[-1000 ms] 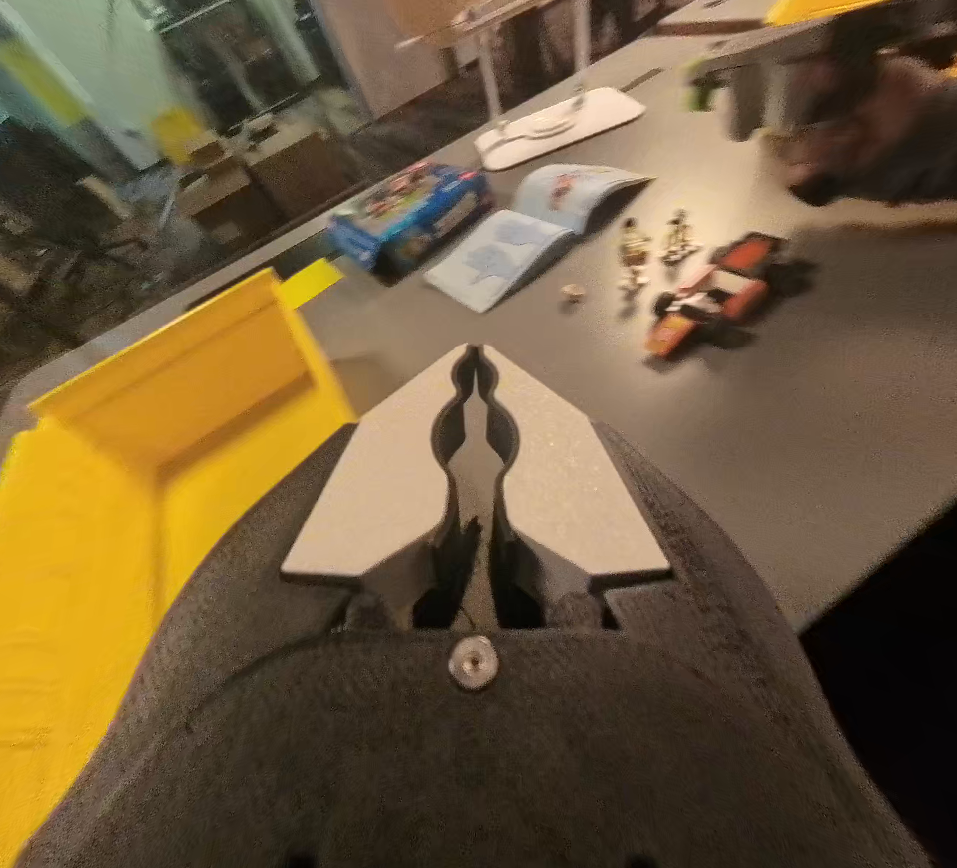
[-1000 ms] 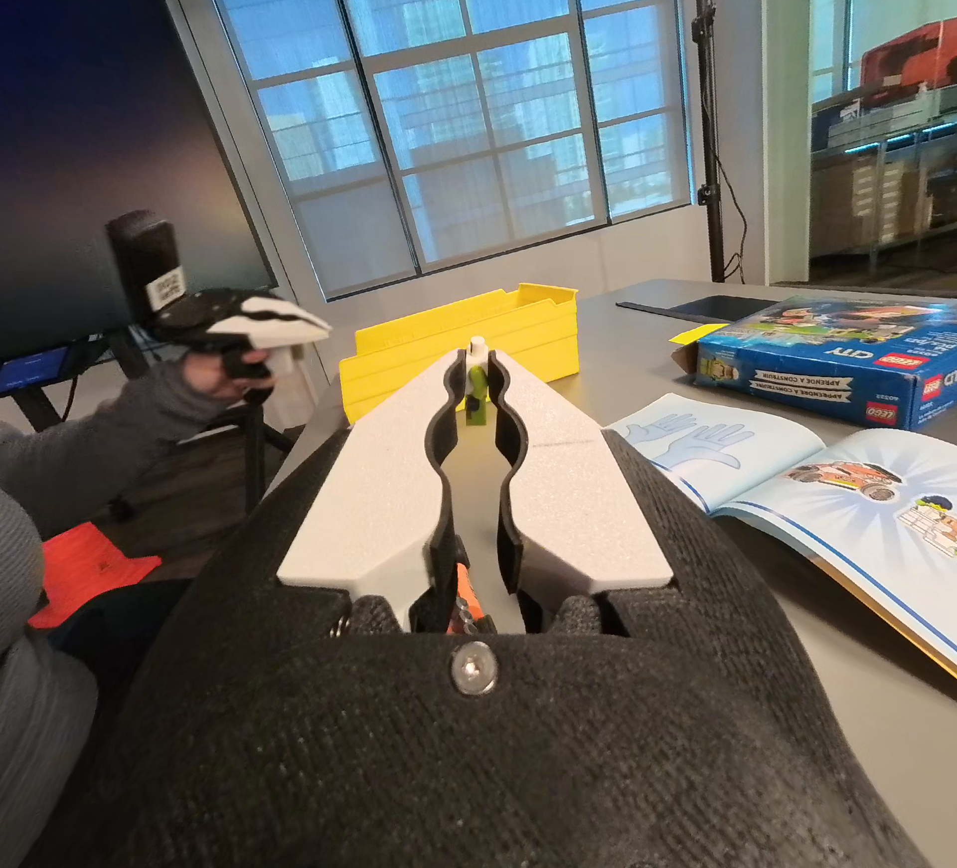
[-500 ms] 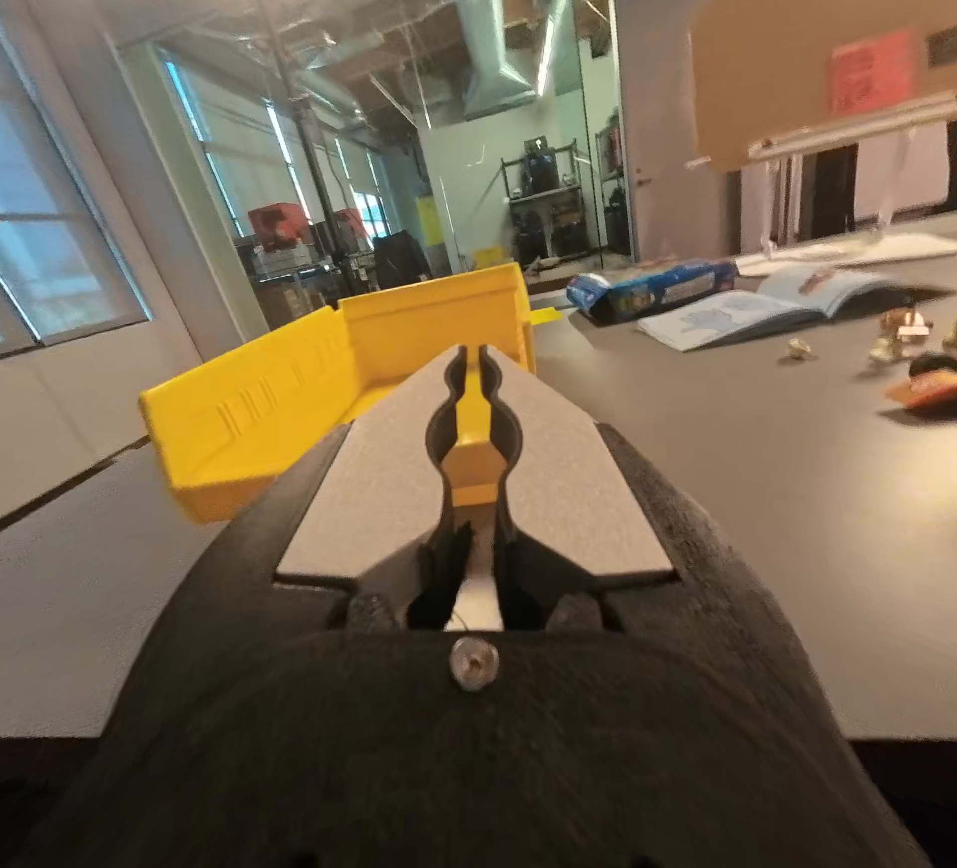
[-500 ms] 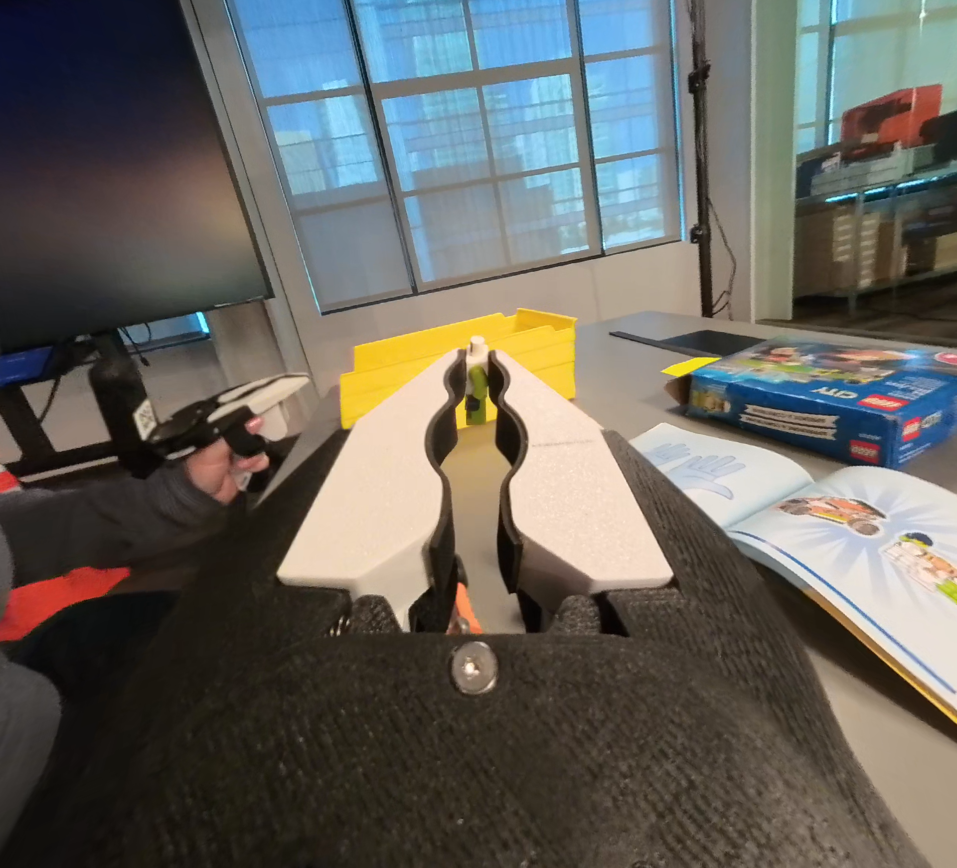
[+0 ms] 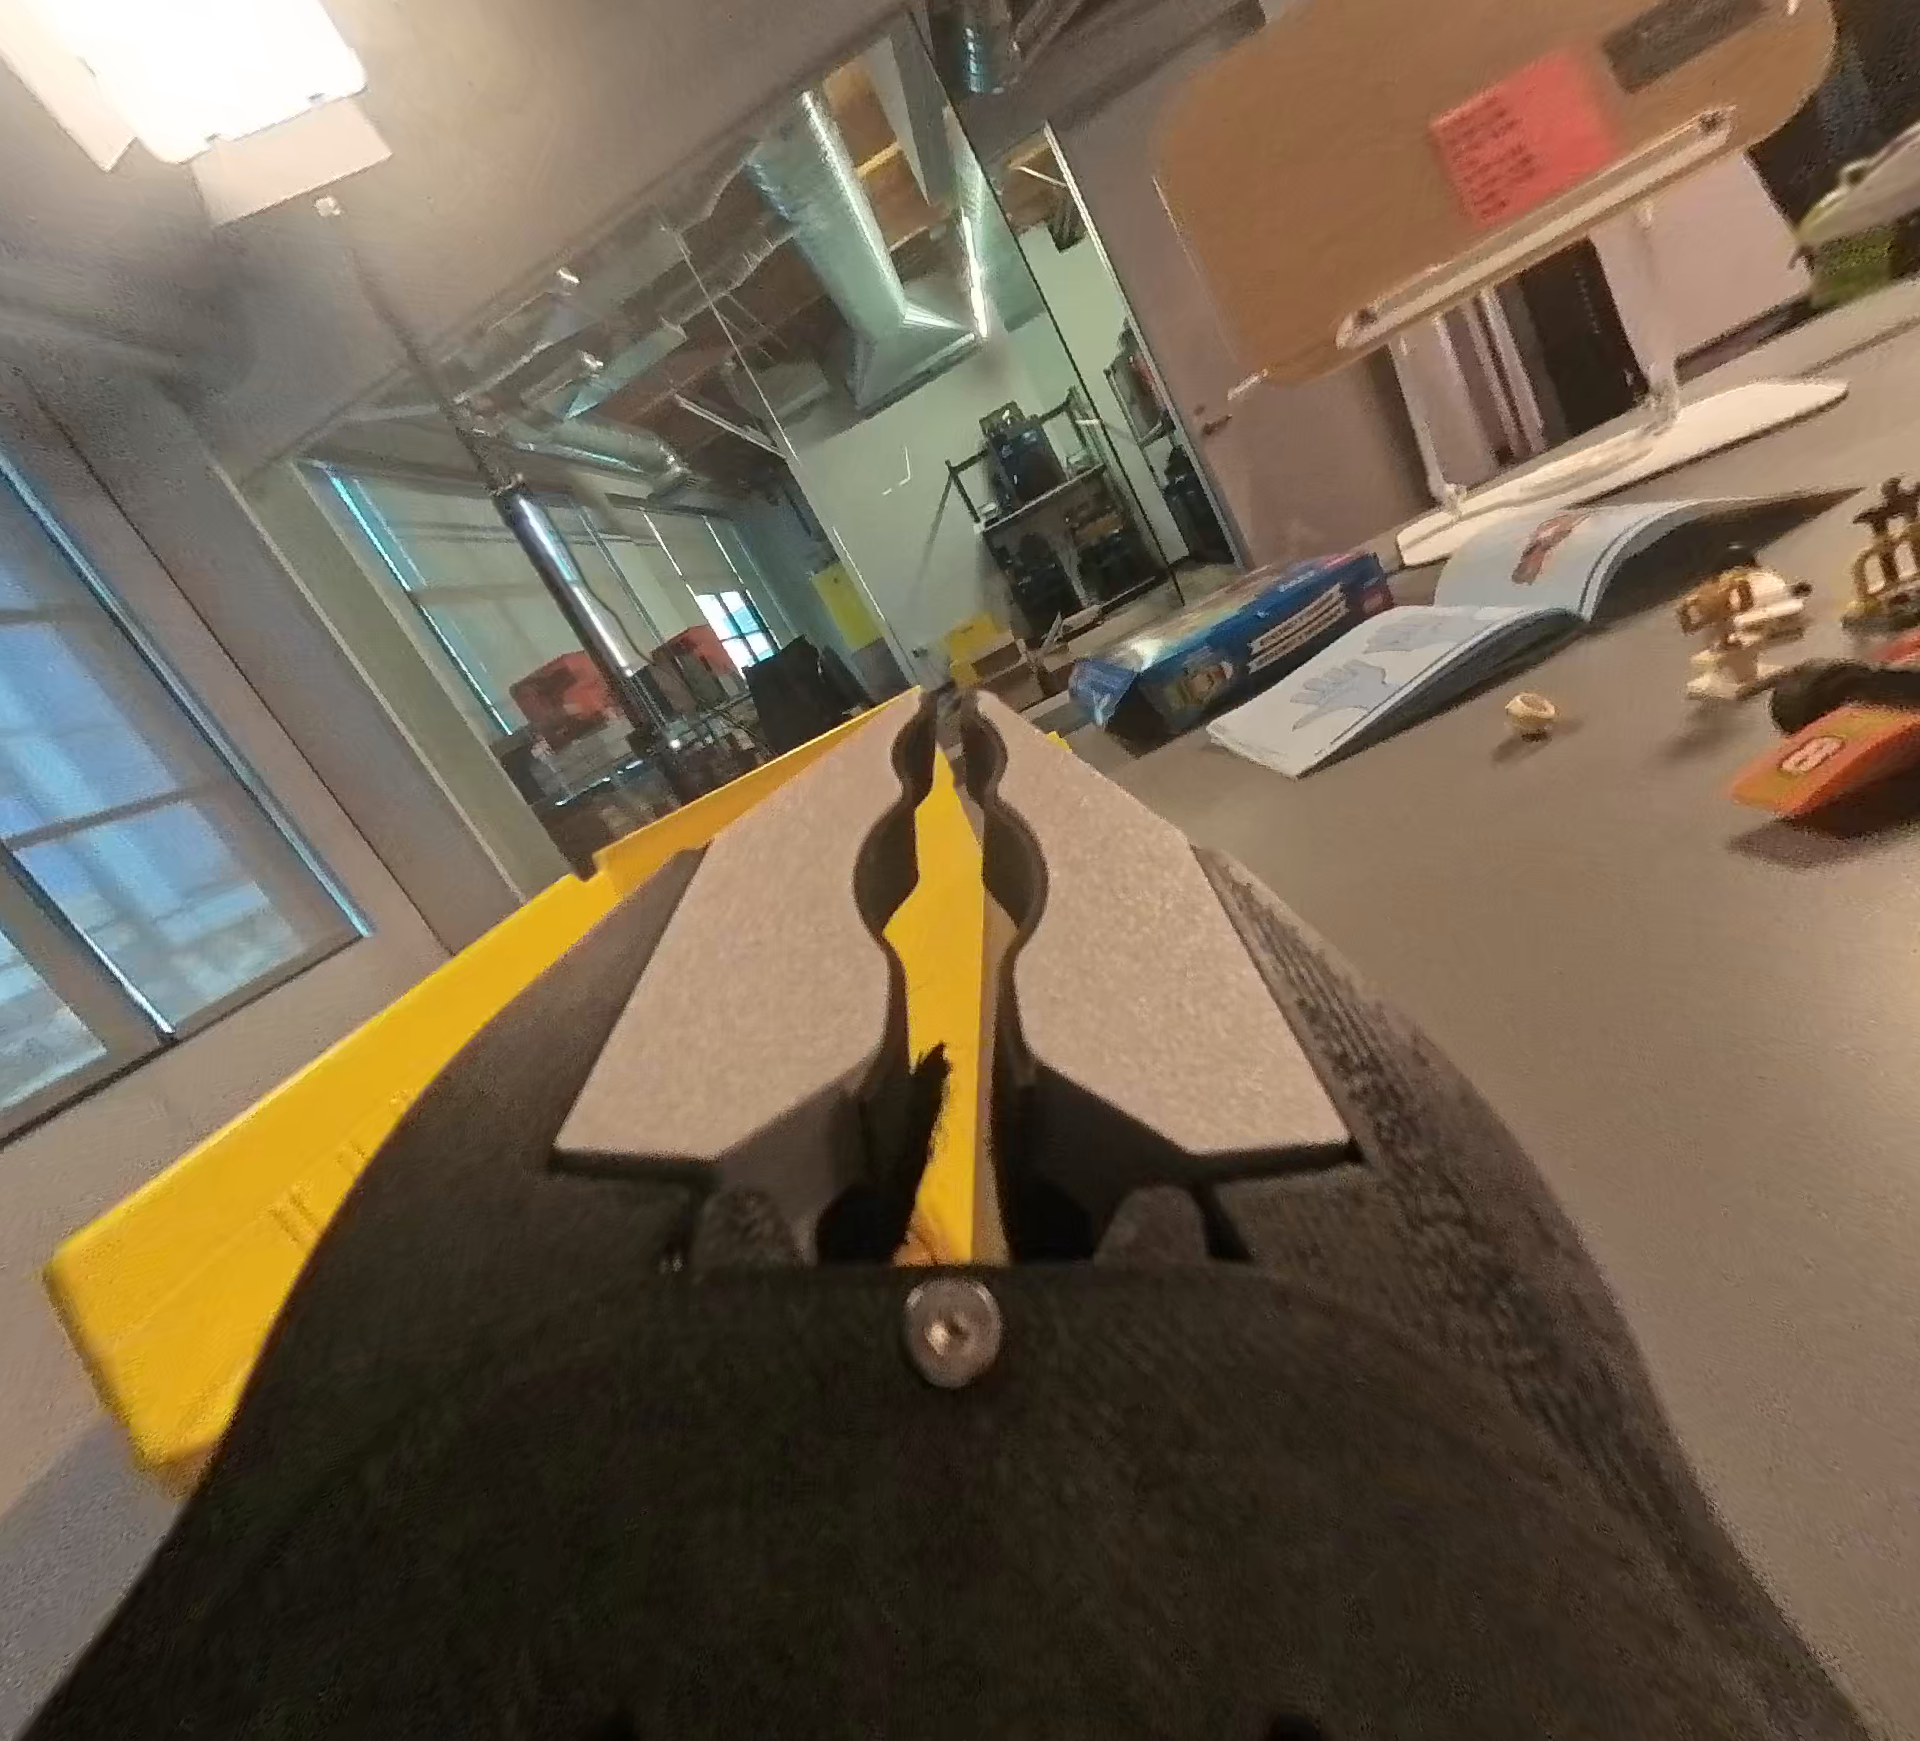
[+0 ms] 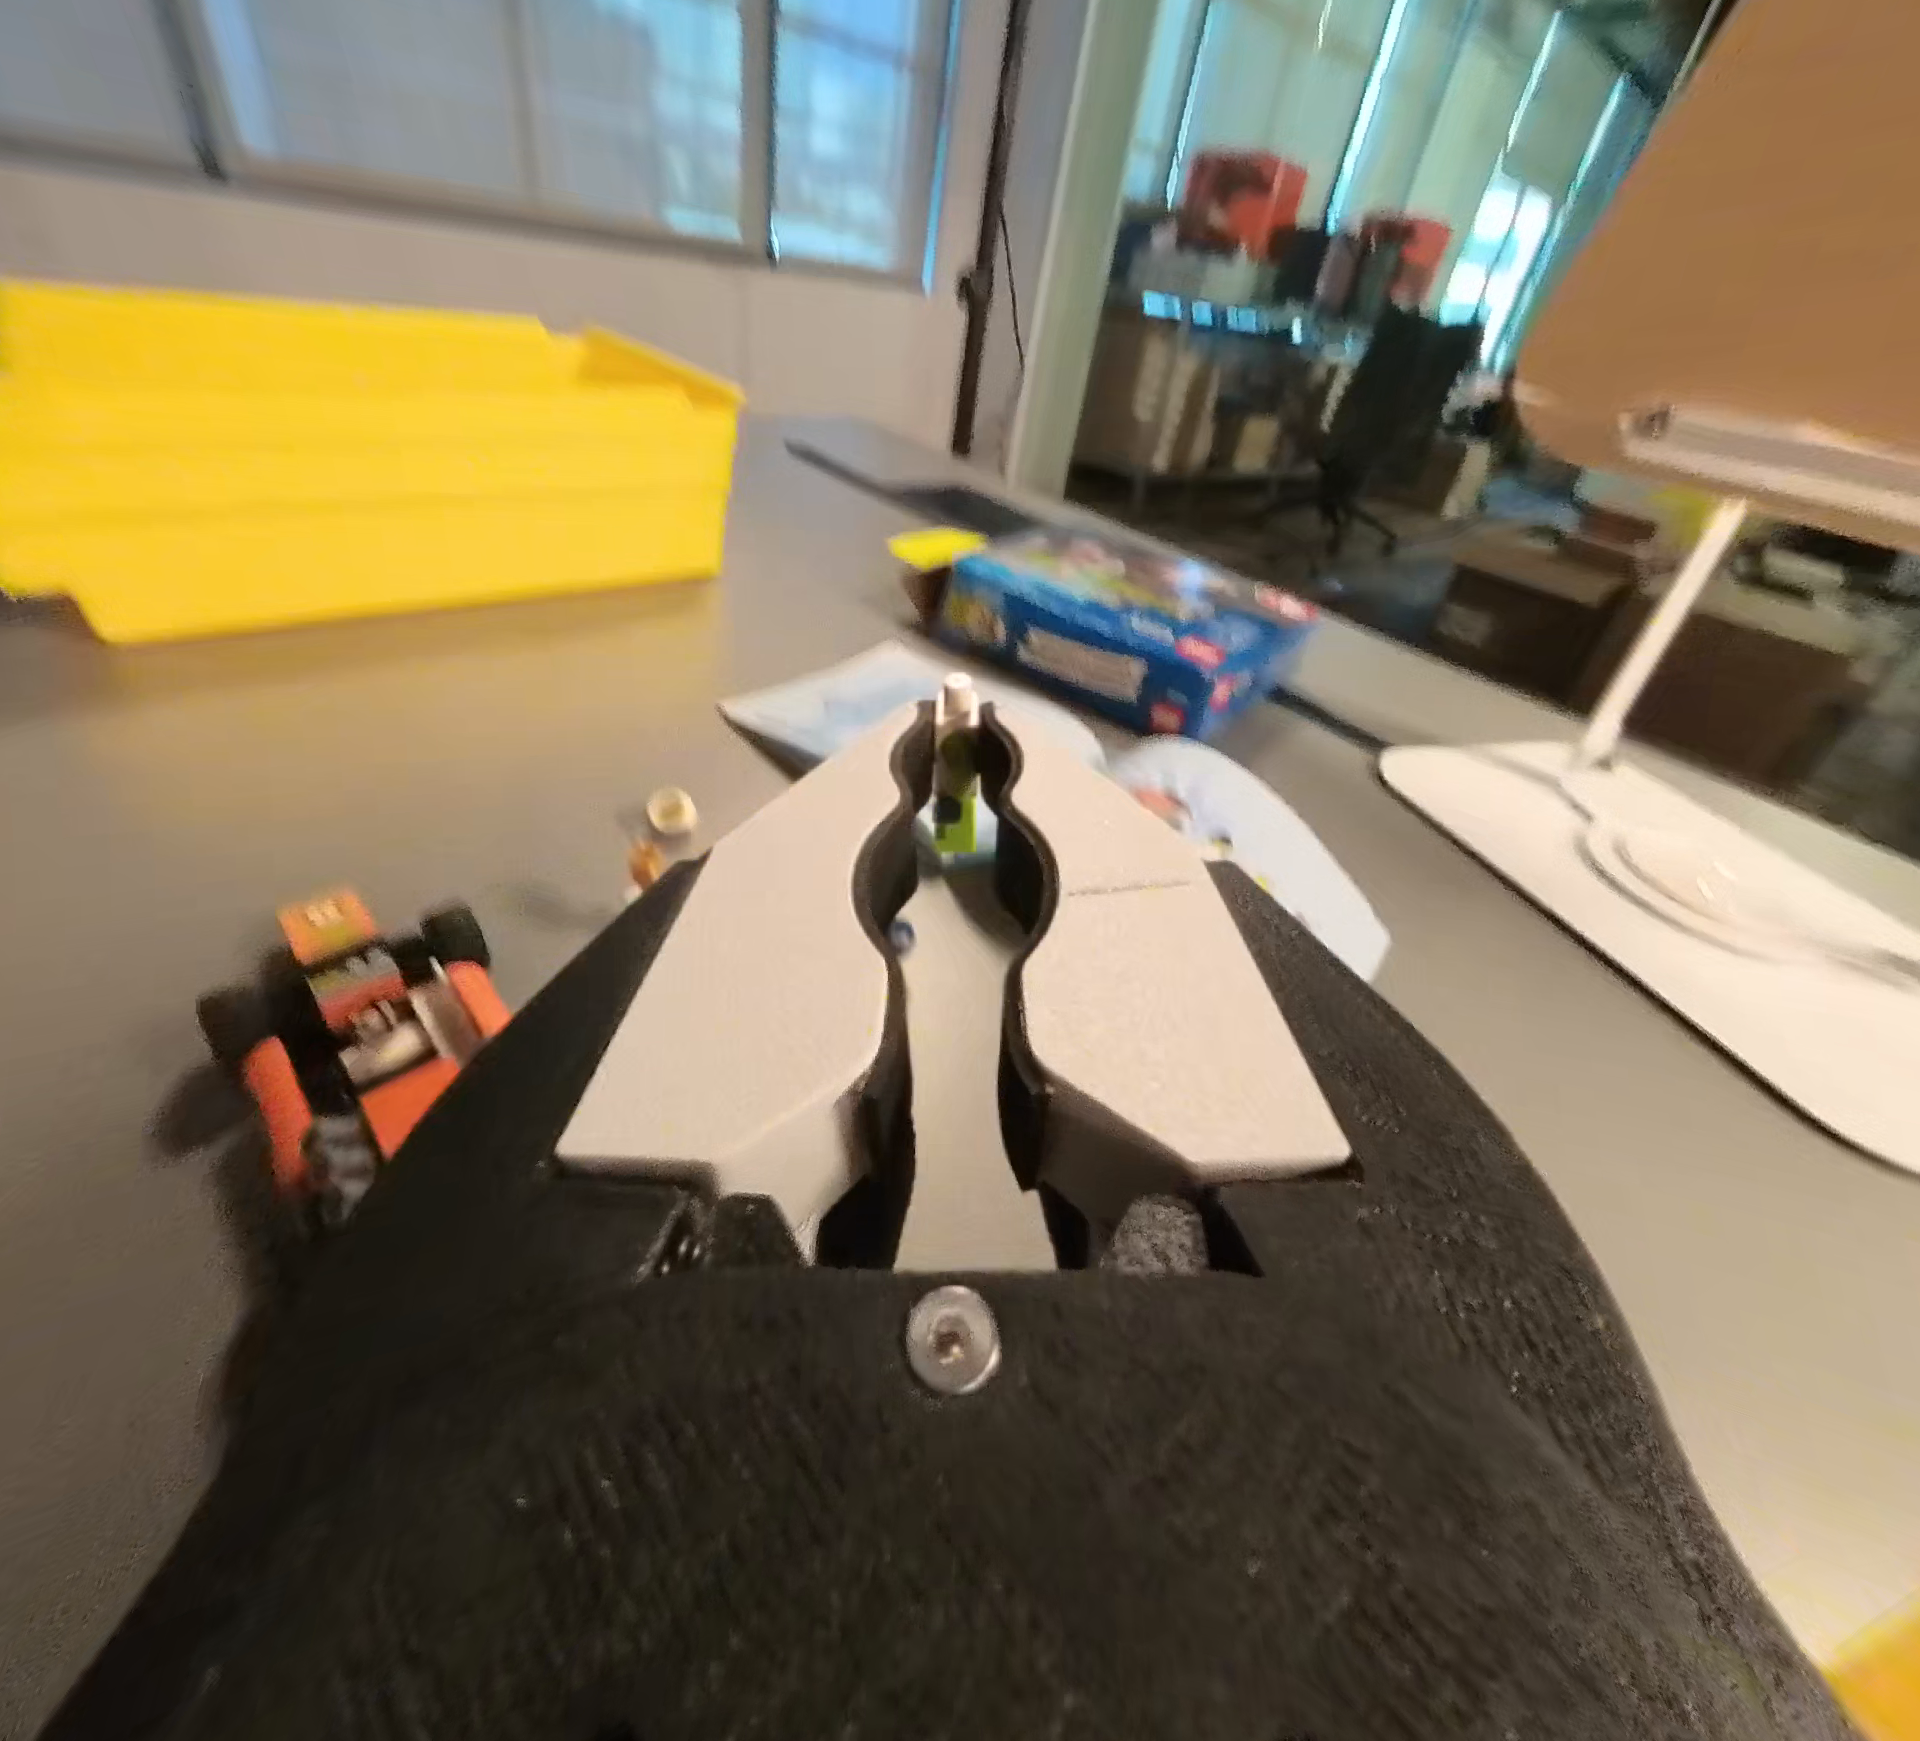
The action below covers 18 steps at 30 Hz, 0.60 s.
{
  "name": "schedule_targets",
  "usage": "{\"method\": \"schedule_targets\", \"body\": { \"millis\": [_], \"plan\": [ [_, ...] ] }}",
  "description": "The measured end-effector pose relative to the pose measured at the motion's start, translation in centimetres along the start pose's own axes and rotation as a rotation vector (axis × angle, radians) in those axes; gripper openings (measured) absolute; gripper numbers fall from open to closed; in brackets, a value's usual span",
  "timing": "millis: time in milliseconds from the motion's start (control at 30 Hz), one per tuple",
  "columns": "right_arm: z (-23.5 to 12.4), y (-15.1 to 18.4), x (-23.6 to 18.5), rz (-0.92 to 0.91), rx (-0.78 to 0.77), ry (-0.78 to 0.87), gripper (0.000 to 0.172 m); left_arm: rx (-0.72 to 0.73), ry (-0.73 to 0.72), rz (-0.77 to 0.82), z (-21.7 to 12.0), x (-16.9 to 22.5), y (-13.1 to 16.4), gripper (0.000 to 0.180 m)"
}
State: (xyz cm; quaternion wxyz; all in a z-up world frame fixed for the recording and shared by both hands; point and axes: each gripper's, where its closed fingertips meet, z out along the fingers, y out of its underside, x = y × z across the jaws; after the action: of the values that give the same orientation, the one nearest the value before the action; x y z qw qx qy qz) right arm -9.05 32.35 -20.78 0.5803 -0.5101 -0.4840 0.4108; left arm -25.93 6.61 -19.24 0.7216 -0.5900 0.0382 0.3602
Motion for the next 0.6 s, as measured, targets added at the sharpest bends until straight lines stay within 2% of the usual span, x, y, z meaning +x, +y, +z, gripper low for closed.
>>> {"method": "schedule_targets", "body": {
  "millis": [167,300,400,500,600],
  "plan": [
    [-0.8,5.6,0.4,0.139,-0.373,-0.057,0.006,-0.030,0.050,0.215,0.4,2.5,0.6,0.000],
    [-1.3,8.0,1.4,0.186,-0.508,-0.006,0.010,-0.101,0.071,0.363,0.9,3.7,1.9,0.000],
    [-0.9,8.3,1.6,0.203,-0.513,0.020,0.032,-0.139,0.068,0.406,1.1,3.8,2.6,0.000],
    [-0.3,6.9,1.6,0.195,-0.462,0.047,0.050,-0.134,0.060,0.392,1.1,3.6,2.5,0.000],
    [0.4,3.9,1.4,0.148,-0.337,0.086,0.056,-0.135,0.061,0.378,1.2,3.5,2.5,0.000]
  ]
}}
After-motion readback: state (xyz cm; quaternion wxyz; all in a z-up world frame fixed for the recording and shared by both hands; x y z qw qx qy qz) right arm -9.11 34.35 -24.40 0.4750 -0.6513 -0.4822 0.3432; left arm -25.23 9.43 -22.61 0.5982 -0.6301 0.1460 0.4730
